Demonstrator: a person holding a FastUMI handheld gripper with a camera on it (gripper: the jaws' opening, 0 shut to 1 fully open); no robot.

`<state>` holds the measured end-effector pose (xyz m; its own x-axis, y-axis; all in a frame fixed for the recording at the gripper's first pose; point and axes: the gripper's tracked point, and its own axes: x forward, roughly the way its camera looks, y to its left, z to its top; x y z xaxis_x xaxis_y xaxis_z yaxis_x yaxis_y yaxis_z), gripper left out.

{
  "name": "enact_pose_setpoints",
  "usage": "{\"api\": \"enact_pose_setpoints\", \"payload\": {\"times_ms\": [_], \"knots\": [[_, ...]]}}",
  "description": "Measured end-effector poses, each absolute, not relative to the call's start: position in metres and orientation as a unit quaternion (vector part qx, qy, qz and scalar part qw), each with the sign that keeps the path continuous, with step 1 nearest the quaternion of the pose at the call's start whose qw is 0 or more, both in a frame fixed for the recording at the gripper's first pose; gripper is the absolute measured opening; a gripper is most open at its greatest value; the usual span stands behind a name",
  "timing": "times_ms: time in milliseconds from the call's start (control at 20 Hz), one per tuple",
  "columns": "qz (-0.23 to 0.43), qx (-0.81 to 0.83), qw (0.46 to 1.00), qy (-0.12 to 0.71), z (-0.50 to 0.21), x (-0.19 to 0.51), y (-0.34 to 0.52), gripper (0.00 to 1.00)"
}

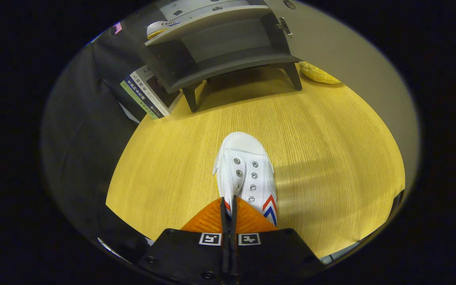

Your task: Open the shoe cabinet door, grab the shoes and put them into the shoe cabinet, then close the shoe cabinet door.

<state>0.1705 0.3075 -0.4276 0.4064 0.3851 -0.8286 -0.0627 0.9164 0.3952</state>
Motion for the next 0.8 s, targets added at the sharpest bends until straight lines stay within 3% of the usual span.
{"api": "enact_pose_setpoints", "payload": {"times_ms": [800], "knots": [[0.194, 0.227, 0.864, 0.405, -0.283, 0.272, 0.349, 0.01]]}}
